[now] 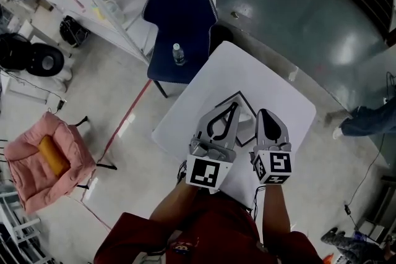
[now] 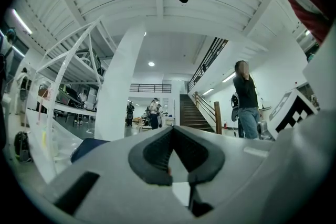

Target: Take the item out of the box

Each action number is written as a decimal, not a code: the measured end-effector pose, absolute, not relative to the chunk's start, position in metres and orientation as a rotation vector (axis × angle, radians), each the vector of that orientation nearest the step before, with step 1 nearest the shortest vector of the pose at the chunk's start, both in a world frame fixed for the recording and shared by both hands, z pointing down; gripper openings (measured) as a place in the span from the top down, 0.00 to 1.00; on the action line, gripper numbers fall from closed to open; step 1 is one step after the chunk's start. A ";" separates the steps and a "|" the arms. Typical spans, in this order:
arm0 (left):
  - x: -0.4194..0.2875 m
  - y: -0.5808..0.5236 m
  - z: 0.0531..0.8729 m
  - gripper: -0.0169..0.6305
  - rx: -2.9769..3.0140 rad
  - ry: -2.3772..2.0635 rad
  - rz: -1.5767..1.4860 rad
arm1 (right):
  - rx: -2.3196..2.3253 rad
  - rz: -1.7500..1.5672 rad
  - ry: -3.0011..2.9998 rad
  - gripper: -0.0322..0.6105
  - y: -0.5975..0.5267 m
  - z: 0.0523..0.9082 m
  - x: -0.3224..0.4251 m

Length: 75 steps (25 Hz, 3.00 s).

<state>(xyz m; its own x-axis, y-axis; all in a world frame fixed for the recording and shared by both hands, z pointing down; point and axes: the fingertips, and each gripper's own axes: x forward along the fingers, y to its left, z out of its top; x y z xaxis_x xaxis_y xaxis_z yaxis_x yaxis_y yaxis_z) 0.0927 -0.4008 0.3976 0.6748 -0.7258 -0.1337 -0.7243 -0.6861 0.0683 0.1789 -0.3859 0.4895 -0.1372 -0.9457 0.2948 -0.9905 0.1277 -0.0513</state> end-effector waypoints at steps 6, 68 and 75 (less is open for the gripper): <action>0.083 -0.413 0.421 0.97 2.895 -1.233 -0.124 | 1.839 0.448 -2.167 0.90 -0.400 0.531 0.169; 0.053 -0.477 0.505 0.97 2.782 -1.168 0.063 | 1.266 1.042 -1.625 0.88 -0.418 0.777 0.141; 0.056 -0.473 0.503 0.97 2.793 -1.166 0.063 | 1.302 1.024 -1.620 0.94 -0.418 0.773 0.147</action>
<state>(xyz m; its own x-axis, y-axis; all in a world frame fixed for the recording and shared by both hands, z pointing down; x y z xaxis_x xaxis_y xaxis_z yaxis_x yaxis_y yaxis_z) 0.0561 -0.4730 0.5033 0.7033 -0.7061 0.0821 -0.7109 -0.6977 0.0893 0.1468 -0.4177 0.7729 -0.1485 -0.3352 0.9304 -0.9842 0.1420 -0.1060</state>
